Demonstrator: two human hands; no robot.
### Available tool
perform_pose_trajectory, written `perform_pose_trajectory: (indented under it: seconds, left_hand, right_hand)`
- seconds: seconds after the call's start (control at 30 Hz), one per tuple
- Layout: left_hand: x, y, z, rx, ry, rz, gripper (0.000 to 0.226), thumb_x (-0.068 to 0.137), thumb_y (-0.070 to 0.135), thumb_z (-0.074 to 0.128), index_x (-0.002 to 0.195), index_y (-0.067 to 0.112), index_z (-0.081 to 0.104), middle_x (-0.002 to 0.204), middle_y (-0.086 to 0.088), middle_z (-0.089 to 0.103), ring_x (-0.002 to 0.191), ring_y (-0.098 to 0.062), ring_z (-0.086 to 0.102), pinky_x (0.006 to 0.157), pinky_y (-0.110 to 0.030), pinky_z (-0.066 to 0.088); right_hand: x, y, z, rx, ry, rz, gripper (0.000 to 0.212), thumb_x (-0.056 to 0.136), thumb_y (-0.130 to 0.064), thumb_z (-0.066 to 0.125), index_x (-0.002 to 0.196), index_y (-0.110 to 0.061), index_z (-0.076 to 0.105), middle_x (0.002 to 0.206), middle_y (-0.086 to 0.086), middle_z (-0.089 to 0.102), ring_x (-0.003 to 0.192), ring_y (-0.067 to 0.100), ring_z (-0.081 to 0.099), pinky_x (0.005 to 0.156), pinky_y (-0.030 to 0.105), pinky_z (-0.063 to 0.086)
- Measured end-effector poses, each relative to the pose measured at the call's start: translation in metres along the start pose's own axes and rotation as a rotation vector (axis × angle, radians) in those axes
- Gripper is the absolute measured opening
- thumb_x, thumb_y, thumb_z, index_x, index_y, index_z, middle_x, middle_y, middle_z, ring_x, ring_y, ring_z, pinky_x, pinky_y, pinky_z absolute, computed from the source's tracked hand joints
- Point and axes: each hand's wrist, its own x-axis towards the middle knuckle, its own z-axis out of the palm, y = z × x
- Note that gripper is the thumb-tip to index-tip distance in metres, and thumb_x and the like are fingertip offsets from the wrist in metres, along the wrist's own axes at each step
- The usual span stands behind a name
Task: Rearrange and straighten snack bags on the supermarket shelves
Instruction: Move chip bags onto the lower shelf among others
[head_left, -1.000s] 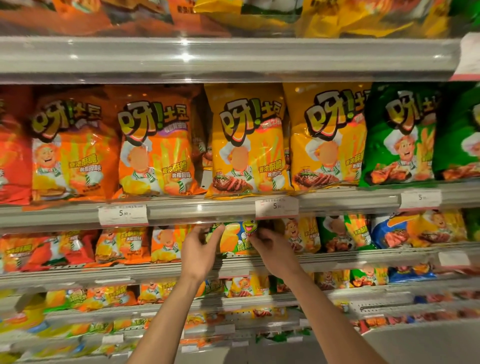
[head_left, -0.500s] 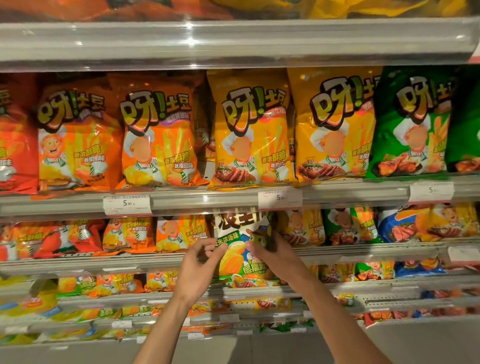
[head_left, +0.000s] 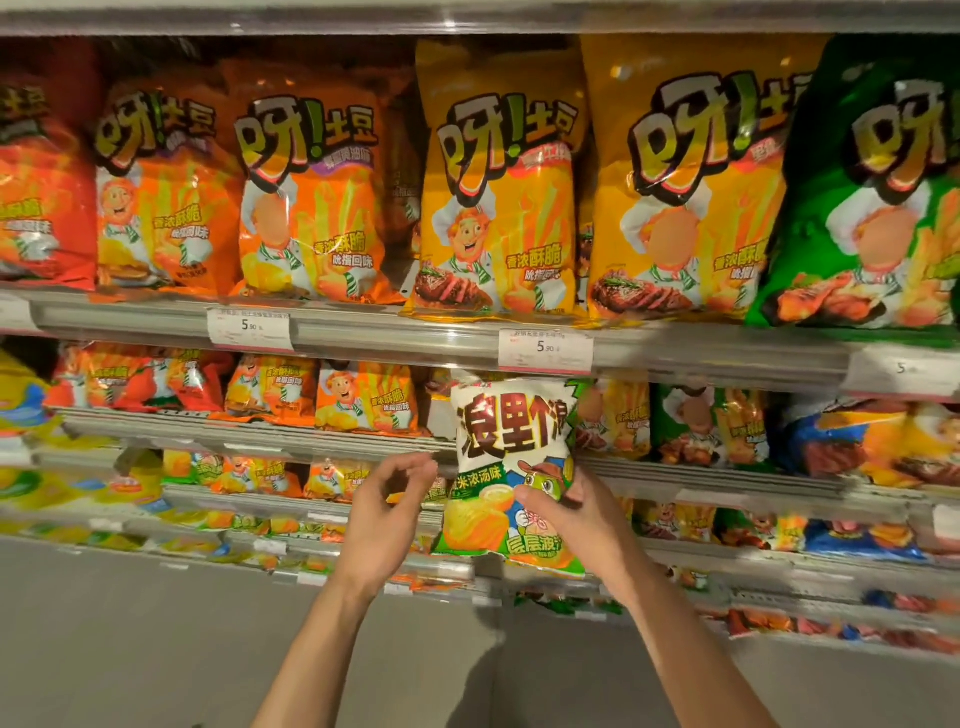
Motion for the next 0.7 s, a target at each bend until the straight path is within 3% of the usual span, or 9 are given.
perform_pose_trajectory:
  seconds: [0.1,0.27,0.37,0.43,0.5,0.6,0.7]
  left_hand:
    - [-0.009,0.0,-0.001,-0.017,0.013,0.002,0.012,0.098,0.026,0.065,0.107,0.024,0.073,0.102,0.012,0.076,0.1,-0.013,0.071,0.094,-0.035,0.055]
    - [-0.014,0.005,-0.018,-0.002,-0.042,0.048,0.011,0.098,0.026,0.065,0.105,0.03,0.072,0.1,0.021,0.075,0.097,-0.004,0.07,0.093,-0.033,0.054]
    - [-0.015,0.004,-0.018,-0.011,-0.086,0.08,0.013,0.099,0.022,0.064,0.105,0.029,0.072,0.1,0.023,0.074,0.096,0.002,0.068,0.089,-0.028,0.052]
    - [-0.019,0.002,-0.014,-0.017,-0.119,0.102,0.014,0.1,0.019,0.063,0.105,0.027,0.073,0.101,0.025,0.074,0.098,0.004,0.067,0.087,-0.017,0.051]
    - [-0.025,0.001,-0.007,-0.02,-0.154,0.11,0.014,0.101,0.017,0.062,0.107,0.024,0.073,0.1,0.024,0.074,0.098,0.003,0.066,0.083,-0.008,0.049]
    - [-0.035,0.003,0.005,-0.028,-0.209,0.095,0.013,0.099,0.022,0.064,0.109,0.024,0.072,0.097,0.018,0.074,0.096,0.002,0.067,0.083,-0.008,0.049]
    - [-0.044,0.01,0.022,-0.034,-0.236,0.099,0.01,0.098,0.026,0.066,0.106,0.027,0.072,0.098,0.01,0.075,0.091,0.006,0.066,0.08,-0.013,0.05]
  right_hand:
    - [-0.01,0.006,-0.002,0.029,-0.018,0.013,0.037,0.082,-0.05,0.081,0.115,-0.043,0.066,0.11,-0.02,0.075,0.103,0.0,0.07,0.093,0.032,0.055]
    - [-0.044,0.009,-0.001,0.076,0.088,0.075,0.057,0.066,-0.067,0.083,0.116,-0.049,0.062,0.107,-0.03,0.072,0.102,-0.005,0.068,0.084,0.022,0.052]
    - [-0.066,0.015,-0.008,0.106,0.223,0.105,0.076,0.052,-0.078,0.082,0.117,-0.044,0.064,0.112,-0.018,0.075,0.11,0.009,0.069,0.097,0.037,0.054]
    - [-0.082,0.02,-0.014,0.121,0.308,0.108,0.066,0.051,-0.076,0.082,0.107,-0.045,0.068,0.103,-0.018,0.077,0.103,0.011,0.072,0.093,0.038,0.056]
    - [-0.098,0.025,-0.02,0.155,0.381,0.103,0.053,0.053,-0.07,0.081,0.099,-0.048,0.07,0.096,-0.02,0.078,0.091,0.004,0.074,0.082,0.031,0.058]
    - [-0.121,0.032,-0.032,0.229,0.445,0.085,0.059,0.06,-0.059,0.085,0.112,-0.037,0.069,0.1,-0.012,0.079,0.09,0.008,0.076,0.072,0.025,0.061]
    - [-0.137,0.036,-0.049,0.278,0.476,0.069,0.056,0.066,-0.052,0.085,0.117,-0.035,0.068,0.105,-0.008,0.079,0.096,0.014,0.077,0.075,0.027,0.063]
